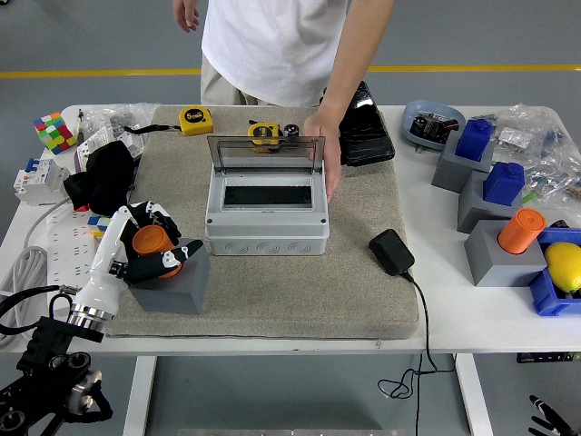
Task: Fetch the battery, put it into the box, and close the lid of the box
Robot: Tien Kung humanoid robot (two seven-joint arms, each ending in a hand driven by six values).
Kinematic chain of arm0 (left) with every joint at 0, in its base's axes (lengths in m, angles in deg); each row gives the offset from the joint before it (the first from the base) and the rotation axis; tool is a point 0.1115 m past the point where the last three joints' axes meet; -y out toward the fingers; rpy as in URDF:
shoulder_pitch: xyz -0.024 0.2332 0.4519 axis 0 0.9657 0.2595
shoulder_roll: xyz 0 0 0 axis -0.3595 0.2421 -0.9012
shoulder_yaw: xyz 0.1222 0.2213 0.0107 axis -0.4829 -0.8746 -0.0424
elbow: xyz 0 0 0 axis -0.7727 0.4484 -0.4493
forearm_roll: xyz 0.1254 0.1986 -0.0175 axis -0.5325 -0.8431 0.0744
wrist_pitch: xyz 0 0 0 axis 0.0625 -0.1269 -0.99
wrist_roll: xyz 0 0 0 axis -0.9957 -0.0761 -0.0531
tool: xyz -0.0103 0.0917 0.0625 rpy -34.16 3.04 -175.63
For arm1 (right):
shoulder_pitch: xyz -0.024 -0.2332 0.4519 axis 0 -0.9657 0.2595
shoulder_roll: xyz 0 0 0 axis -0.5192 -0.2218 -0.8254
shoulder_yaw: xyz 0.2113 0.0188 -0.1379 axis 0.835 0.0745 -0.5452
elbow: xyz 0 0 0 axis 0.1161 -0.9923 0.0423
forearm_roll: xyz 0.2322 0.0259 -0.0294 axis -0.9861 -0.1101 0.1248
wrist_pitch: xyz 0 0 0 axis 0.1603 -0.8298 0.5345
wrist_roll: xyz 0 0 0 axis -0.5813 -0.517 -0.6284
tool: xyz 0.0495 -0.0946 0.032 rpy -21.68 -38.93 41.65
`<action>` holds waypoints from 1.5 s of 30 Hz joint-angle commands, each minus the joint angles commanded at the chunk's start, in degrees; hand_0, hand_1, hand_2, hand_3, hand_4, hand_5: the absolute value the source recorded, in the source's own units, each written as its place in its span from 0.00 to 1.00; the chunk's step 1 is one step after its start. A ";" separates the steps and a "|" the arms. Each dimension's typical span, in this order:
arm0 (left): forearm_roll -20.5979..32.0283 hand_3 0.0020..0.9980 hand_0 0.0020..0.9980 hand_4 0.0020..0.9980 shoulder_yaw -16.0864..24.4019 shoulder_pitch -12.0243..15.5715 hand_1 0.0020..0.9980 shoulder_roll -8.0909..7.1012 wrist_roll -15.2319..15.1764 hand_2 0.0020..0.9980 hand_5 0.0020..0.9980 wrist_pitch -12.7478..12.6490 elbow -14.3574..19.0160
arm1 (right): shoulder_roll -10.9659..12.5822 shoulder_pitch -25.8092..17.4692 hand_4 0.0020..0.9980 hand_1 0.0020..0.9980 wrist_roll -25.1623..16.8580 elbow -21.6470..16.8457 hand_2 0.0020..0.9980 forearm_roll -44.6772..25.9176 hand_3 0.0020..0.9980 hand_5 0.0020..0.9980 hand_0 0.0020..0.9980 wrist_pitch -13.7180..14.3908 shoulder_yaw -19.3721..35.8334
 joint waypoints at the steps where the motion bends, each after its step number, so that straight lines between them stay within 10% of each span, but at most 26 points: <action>1: 0.03 0.29 0.18 0.87 -0.02 -0.08 0.18 0.00 0.00 0.26 0.00 -0.04 0.07 | -0.01 0.00 0.92 0.69 -0.12 0.00 0.67 -0.01 0.55 0.50 0.62 0.10 -0.07; 20: -5.34 0.28 0.15 0.82 -1.00 -7.29 0.14 -2.91 0.00 0.23 0.00 0.99 3.86 | -0.14 0.10 0.92 0.69 -0.76 0.00 0.67 -0.71 0.55 0.49 0.62 1.04 -0.95; 33: -24.96 0.28 0.14 0.81 -11.28 -24.65 0.14 -6.53 22.08 0.23 0.00 2.43 4.52 | -0.30 -0.09 0.92 0.69 -0.72 0.00 0.67 -0.82 0.55 0.49 0.62 1.23 -0.65; 45: -36.96 0.29 0.14 0.82 -20.61 -35.51 0.14 -4.96 36.24 0.24 0.00 6.08 -0.06 | -0.57 -0.13 0.92 0.69 -0.59 0.00 0.67 -1.48 0.55 0.49 0.62 1.52 -1.49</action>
